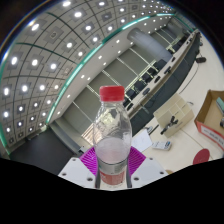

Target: Pour water

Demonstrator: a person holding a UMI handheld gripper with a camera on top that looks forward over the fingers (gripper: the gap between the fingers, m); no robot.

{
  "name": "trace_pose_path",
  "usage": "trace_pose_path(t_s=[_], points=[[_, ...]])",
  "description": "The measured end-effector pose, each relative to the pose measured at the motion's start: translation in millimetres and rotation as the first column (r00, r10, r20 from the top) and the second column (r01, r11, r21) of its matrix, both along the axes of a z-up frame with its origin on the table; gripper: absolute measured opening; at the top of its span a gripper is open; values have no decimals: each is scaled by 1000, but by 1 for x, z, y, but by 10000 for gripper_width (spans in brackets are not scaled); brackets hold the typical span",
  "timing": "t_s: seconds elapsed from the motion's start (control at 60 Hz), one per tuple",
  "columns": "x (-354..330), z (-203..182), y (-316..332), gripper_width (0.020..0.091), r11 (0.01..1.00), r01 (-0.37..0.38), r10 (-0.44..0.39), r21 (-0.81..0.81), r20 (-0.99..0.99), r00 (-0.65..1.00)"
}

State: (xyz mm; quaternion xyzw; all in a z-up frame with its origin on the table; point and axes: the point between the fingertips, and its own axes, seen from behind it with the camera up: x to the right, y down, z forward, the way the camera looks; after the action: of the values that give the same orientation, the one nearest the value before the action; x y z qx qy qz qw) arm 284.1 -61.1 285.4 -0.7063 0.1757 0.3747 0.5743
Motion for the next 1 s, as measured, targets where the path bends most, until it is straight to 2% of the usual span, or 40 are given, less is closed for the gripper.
trace_pose_path(t_s=[0.117, 0.2, 0.217, 0.267, 0.333, 0.367, 0.467, 0.483, 0.683, 0.733, 0.9, 0.917, 0.95, 0.967, 1.0], points=[[56, 9, 3, 351, 995, 40, -70, 95, 337, 939], [94, -10, 7, 349, 991, 62, -117, 120, 537, 835], [104, -23, 12, 348, 990, 65, -126, 126, 569, 813], [121, -34, 6, 349, 991, 69, -126, 113, 640, 758], [140, -63, 6, 349, 994, 76, -113, 84, 689, 715], [151, -98, 18, 348, 995, 84, -98, 55, 709, 699], [169, -133, 5, 352, 995, 97, -64, 1, 759, 648], [171, -150, 14, 353, 995, 98, -57, -8, 764, 643], [180, -211, 4, 358, 992, 106, -13, -70, 772, 635], [183, -210, 2, 364, 992, 116, -46, -39, 762, 646], [185, -210, 1, 578, 988, 148, -61, -53, 738, 672], [185, -213, 0, 635, 986, 153, -54, -68, 736, 674], [184, -219, -3, 809, 982, 160, -37, -99, 732, 681], [183, -220, -5, 872, 980, 163, -31, -110, 729, 684], [189, -221, -10, 822, 976, 171, -21, -133, 725, 689]])
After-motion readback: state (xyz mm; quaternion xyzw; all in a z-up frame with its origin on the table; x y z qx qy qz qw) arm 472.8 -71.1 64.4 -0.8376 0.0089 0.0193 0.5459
